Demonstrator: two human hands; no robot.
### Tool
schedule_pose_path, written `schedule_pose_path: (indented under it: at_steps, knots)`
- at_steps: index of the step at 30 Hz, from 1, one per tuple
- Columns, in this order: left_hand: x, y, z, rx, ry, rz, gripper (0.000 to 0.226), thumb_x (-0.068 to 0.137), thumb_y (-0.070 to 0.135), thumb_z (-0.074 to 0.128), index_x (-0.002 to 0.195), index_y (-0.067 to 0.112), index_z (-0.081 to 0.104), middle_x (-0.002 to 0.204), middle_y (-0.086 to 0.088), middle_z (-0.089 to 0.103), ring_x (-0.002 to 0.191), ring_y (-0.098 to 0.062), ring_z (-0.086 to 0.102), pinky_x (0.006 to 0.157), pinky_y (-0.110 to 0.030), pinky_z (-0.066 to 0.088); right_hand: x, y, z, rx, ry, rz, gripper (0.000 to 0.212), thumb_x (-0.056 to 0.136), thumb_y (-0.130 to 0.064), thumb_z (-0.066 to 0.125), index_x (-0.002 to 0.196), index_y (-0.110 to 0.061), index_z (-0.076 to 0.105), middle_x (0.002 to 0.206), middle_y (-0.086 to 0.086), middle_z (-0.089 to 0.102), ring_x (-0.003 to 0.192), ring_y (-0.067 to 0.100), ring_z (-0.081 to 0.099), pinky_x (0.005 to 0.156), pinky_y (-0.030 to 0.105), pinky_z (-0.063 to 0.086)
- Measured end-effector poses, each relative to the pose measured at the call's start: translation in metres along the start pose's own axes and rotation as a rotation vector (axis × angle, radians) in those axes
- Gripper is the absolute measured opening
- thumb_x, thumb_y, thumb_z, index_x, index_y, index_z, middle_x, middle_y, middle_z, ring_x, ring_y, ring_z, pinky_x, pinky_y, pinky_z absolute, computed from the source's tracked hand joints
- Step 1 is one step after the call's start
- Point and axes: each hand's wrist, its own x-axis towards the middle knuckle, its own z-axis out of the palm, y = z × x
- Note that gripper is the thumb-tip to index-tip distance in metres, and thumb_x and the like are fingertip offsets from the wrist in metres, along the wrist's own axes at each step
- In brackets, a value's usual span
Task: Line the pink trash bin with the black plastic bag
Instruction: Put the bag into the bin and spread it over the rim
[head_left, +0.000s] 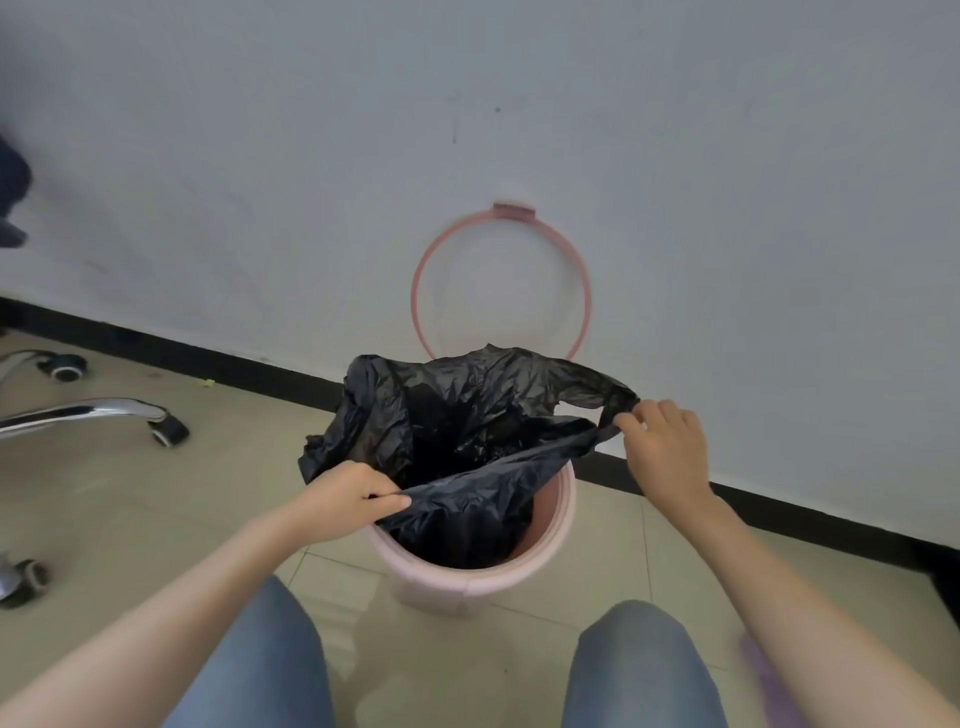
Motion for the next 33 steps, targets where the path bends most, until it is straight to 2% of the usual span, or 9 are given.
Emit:
schedule_pose_path:
  at_steps: [6,9,12,14,18,23,27,30,33]
  knots:
    - [-0.009,0.000,0.033,0.123,-0.014,0.105,0.037,0.093,0.025,0.046,0.062,0.006,0.049,0.062,-0.010,0.051,0.066,-0.029,0.051,0.058,-0.025,0.031,-0.026,-0.022,0.000,0.011,-0.258,-0.321,0.090,0.053,-0.039,0.085,0.128,-0.014,0.041,0.122,0.011,0.064,0.116,0.030,0.059,0.092,0.046,0.049]
    - [-0.015,0.005,0.038,0.152,-0.028,0.144,0.041,0.093,0.034,0.039,0.054,0.022,0.031,0.057,0.003,0.038,0.060,-0.019,0.042,0.058,-0.017,0.026,-0.025,-0.022,0.020,-0.014,-0.380,-0.168,0.086,0.051,-0.025,0.089,0.125,-0.019,0.045,0.099,0.002,0.073,0.102,0.027,0.066,0.096,0.047,0.043]
    - [-0.018,0.002,0.042,0.071,-0.070,0.095,0.046,0.086,0.050,0.028,0.080,0.021,0.062,0.090,0.008,0.062,0.088,-0.005,0.049,0.082,-0.022,0.038,-0.026,-0.022,0.027,-0.012,-0.328,-0.086,0.050,0.050,-0.010,0.086,0.095,-0.017,0.068,0.064,0.001,0.069,0.068,0.025,0.067,0.088,0.038,0.030]
    - [-0.021,-0.002,0.045,0.115,-0.137,0.008,0.051,0.091,0.053,0.029,0.122,0.023,0.055,0.126,0.021,0.042,0.122,0.000,0.028,0.108,-0.031,0.024,-0.034,-0.020,0.028,0.024,-0.288,-0.123,0.040,0.047,-0.004,0.085,0.083,-0.015,0.070,0.060,0.002,0.065,0.060,0.024,0.064,0.080,0.032,0.031]
    - [-0.030,-0.012,0.066,0.247,-0.112,0.013,0.109,0.053,0.086,-0.017,0.133,0.037,0.037,0.141,0.023,0.007,0.133,-0.003,-0.011,0.115,-0.044,0.008,-0.069,-0.011,0.027,0.065,-0.149,-0.260,0.031,0.060,0.002,0.067,0.088,-0.011,0.061,0.059,0.003,0.062,0.054,0.024,0.061,0.068,0.030,0.030]
    - [-0.048,-0.019,0.090,0.340,-0.083,-0.039,0.048,0.093,0.052,0.007,0.137,0.044,0.023,0.155,0.000,0.013,0.140,-0.018,-0.011,0.081,-0.046,0.051,-0.113,-0.011,0.030,0.097,-0.111,-0.393,0.021,0.074,0.000,0.043,0.089,-0.011,0.053,0.084,0.011,0.060,0.058,0.024,0.062,0.065,0.030,0.031]
    - [-0.057,-0.020,0.097,0.231,-0.007,-0.008,0.047,0.069,0.083,0.008,0.113,0.078,-0.007,0.132,0.029,-0.048,0.125,0.001,-0.042,0.110,-0.049,0.014,-0.114,-0.021,0.030,0.102,-0.228,-0.365,0.025,0.070,0.000,0.047,0.086,-0.013,0.061,0.092,0.018,0.071,0.063,0.026,0.067,0.059,0.028,0.048]
    - [-0.058,-0.006,0.100,-0.018,0.076,-0.108,0.036,0.065,0.087,0.021,0.101,0.082,0.021,0.145,0.021,-0.026,0.133,-0.002,-0.028,0.114,-0.045,0.003,-0.113,-0.021,0.031,0.098,-0.450,-0.278,0.040,0.049,0.004,0.070,0.084,-0.015,0.071,0.090,0.018,0.073,0.061,0.027,0.068,0.051,0.025,0.051]
    - [-0.046,0.019,0.101,-0.322,0.430,-0.337,0.023,0.091,0.030,0.051,0.111,0.034,0.062,0.153,0.000,0.016,0.140,-0.024,0.006,0.114,-0.046,0.010,-0.115,-0.023,0.032,0.113,-0.712,-0.100,0.073,0.036,-0.007,0.086,0.106,-0.021,0.068,0.102,0.013,0.072,0.076,0.025,0.069,0.061,0.025,0.054]
